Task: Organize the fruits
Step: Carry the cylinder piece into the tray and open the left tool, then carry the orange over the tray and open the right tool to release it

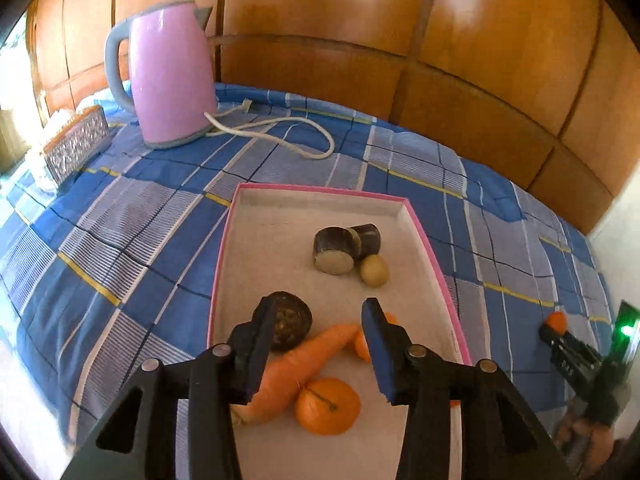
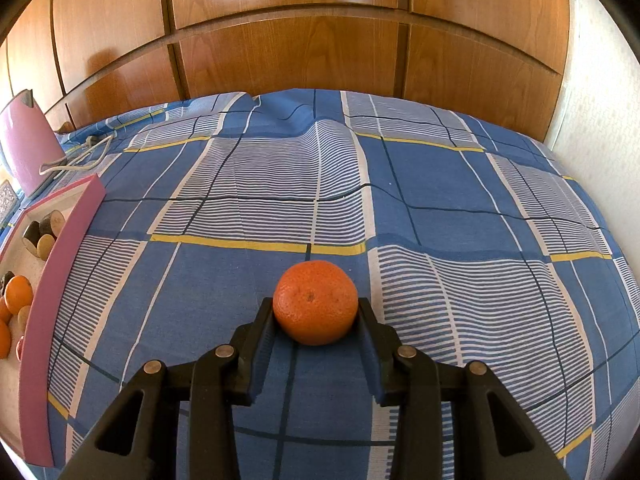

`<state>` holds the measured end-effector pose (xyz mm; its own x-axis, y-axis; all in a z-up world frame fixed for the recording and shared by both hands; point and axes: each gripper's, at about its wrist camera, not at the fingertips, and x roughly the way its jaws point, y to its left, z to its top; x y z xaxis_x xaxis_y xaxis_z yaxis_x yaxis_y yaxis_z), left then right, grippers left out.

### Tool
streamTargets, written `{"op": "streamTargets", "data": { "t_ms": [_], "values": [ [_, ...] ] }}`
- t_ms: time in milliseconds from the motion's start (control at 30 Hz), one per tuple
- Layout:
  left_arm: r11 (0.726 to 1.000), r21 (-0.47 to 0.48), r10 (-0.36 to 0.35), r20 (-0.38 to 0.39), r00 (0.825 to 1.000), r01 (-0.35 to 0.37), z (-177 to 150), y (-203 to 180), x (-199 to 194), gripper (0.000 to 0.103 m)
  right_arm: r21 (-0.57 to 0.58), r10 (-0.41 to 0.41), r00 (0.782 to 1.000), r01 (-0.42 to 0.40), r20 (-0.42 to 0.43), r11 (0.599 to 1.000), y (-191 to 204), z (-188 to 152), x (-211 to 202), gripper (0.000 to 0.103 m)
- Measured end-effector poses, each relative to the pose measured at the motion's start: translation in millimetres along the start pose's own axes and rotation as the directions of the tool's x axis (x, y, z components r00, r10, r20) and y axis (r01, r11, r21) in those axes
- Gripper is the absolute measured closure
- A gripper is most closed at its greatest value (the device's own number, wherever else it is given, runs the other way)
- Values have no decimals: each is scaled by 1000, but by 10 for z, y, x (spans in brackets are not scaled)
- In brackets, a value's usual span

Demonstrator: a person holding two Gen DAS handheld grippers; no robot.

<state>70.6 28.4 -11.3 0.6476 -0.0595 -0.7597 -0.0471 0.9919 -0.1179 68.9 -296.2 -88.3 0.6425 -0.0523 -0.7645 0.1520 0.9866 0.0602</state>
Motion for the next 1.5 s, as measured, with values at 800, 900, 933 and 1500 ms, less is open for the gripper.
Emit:
{"op": "streamTargets", "data": {
  "t_ms": [800,900,933,1500],
  "values": [
    [1000,15,-20,17,1000,20,-336,30,-355,49,-51,49,999,-49,-13,997,140,55,-172,65],
    [1000,5,-21,14,1000,21,-349,60,-350,49,-91,120,993,-120,-6,989,331,100,-306,65],
    [1000,2,-23,16,1000,22,-352,71,-356,49,-103,136,991,-136,-8,985,379,110,-326,65],
    [999,-40,-12,38,999,13,-346,293,-406,48,-383,374,923,-378,-90,842,1698,222,-649,65]
  ]
}}
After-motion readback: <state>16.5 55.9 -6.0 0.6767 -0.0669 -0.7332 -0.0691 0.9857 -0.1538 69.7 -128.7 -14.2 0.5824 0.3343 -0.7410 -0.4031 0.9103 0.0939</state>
